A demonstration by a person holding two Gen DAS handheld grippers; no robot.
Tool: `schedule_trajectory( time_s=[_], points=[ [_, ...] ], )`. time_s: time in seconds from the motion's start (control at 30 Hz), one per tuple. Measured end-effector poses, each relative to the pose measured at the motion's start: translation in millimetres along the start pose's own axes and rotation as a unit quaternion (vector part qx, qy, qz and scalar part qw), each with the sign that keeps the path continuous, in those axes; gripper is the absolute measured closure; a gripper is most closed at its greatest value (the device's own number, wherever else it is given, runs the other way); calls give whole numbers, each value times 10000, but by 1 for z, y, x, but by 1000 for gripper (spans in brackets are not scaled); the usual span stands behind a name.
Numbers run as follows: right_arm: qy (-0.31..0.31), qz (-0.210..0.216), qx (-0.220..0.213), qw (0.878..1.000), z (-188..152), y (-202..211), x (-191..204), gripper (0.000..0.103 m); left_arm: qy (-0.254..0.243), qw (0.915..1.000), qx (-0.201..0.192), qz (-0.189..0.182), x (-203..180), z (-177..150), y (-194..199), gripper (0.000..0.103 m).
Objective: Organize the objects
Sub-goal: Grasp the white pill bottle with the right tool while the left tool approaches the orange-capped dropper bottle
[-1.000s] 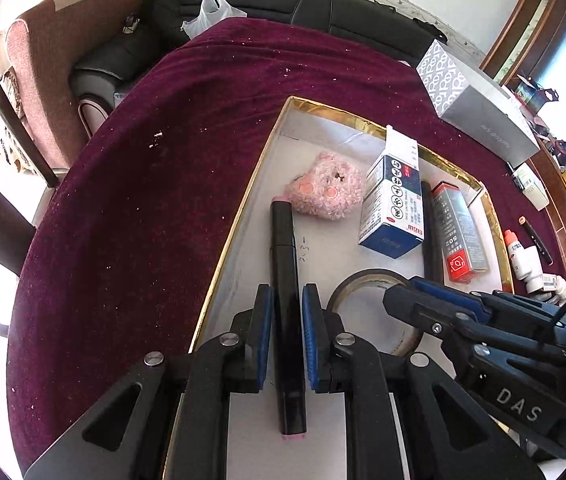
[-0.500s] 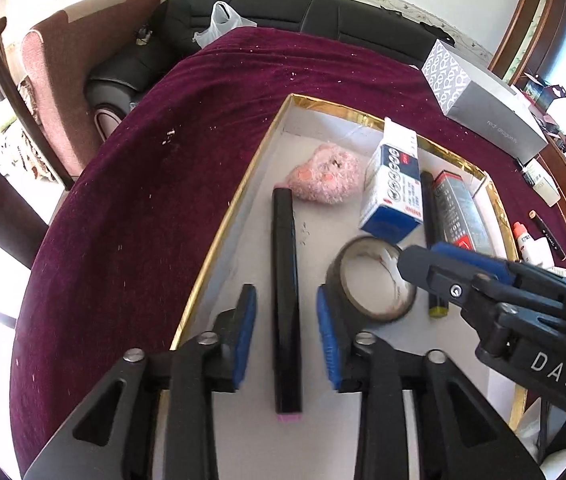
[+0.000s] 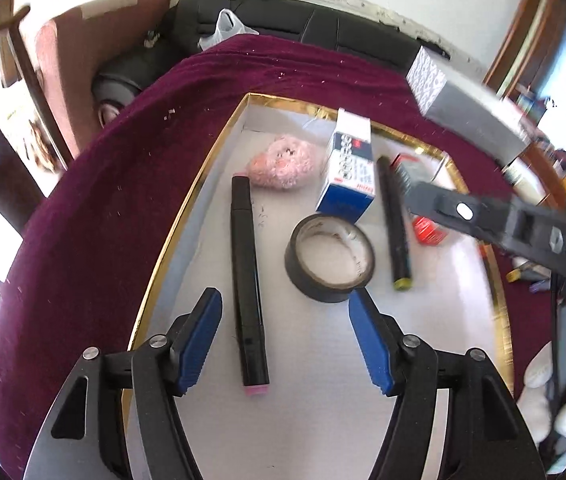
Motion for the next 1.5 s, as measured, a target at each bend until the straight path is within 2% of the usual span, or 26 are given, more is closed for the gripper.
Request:
schedule_trajectory(
  time_s=[0.07, 0.1, 0.13, 0.2, 0.3, 0.5, 0.6, 0.77, 0.9, 1.07, 1.17, 1.23, 1.3, 1.5],
  points=[
    [188, -113, -162, 9996, -2, 20, 0, 60, 347, 9989, 87, -288, 9, 3, 6, 44],
    [253, -160, -218, 9993, -3, 28, 0, 52, 504, 9978, 98, -427, 12, 3, 11, 44],
    [342, -235, -325, 9986, -5, 41, -1, 45, 586, 9970, 70, -506, 12, 3, 16, 44],
    [430, -387, -508, 9970, -8, 63, -8, 38, 635, 9964, -61, -558, 10, 3, 27, 42],
    [334, -625, -750, 9947, -12, 102, -33, 37, 583, 9956, -168, -715, -1, -2, 41, 42],
    [-304, -1091, -1108, 9874, -16, 169, -103, 38, 178, 9938, -415, -1016, -49, -19, 68, 42],
    [-624, -1267, -1105, 9838, -15, 188, -136, 38, -87, 9926, -465, -1120, -76, -29, 75, 42],
    [-962, -1391, -842, 9820, -16, 176, -171, 38, -506, 9917, -335, -1135, -107, -39, 74, 42],
    [-910, -1710, -546, 9795, -14, 152, -181, 38, -530, 9921, -318, -1088, -108, -41, 76, 42],
    [-889, -1877, -299, 9777, -7, 124, -188, 39, -510, 9925, -359, -1047, -108, -38, 77, 42],
    [-910, -1978, -297, 9756, -4, 116, -191, 56, -540, 9931, -283, -997, -113, -36, 72, 42],
    [-1050, -1800, -272, 9777, -5, 111, -196, 66, -610, 9930, -234, -979, -120, -35, 70, 42],
    [-1088, -1737, -311, 9783, -9, 109, -198, 70, -714, 9927, -261, -940, -129, -32, 71, 42],
    [-1074, -1645, -706, 9780, -31, 133, -197, 70, -869, 9924, -340, -801, -162, -9, 64, 42]
  ],
)
Point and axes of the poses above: each gripper's, at about its wrist camera, not at the fingertips, and y roughly against the way its jaws point, x to its left, z to its top, the point moved 4 cm from there along -y, roughly the way its jaws point, and after that the axes turned 12 degrees about z, right-handed, at the moved point
